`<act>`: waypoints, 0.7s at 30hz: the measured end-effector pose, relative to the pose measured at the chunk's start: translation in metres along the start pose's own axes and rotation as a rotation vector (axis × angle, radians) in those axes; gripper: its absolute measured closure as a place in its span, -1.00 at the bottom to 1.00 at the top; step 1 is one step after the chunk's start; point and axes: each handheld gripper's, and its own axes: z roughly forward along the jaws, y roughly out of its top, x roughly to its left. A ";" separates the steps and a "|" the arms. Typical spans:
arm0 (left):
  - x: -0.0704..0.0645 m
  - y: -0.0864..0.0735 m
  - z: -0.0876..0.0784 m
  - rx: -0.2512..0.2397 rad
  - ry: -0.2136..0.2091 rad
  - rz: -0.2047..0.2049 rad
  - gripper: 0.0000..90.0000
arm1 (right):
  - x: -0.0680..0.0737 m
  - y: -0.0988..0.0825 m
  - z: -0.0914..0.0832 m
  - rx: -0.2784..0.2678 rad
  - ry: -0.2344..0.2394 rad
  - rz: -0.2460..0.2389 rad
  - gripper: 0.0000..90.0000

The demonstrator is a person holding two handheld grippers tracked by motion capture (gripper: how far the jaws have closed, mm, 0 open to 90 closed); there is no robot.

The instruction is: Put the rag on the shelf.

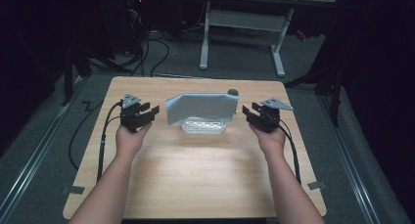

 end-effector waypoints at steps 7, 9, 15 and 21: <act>0.003 -0.011 -0.012 -0.001 0.000 -0.011 0.16 | 0.003 -0.005 -0.016 -0.004 -0.005 -0.029 0.09; 0.003 -0.013 -0.015 0.013 -0.001 -0.003 0.15 | 0.005 -0.006 -0.020 0.004 -0.004 -0.038 0.07; -0.001 -0.020 -0.028 -0.002 -0.017 -0.005 0.12 | 0.011 -0.011 -0.032 -0.005 -0.004 -0.066 0.03; -0.008 -0.028 -0.047 -0.002 -0.033 0.018 0.08 | 0.018 -0.017 -0.047 -0.022 0.009 -0.098 -0.02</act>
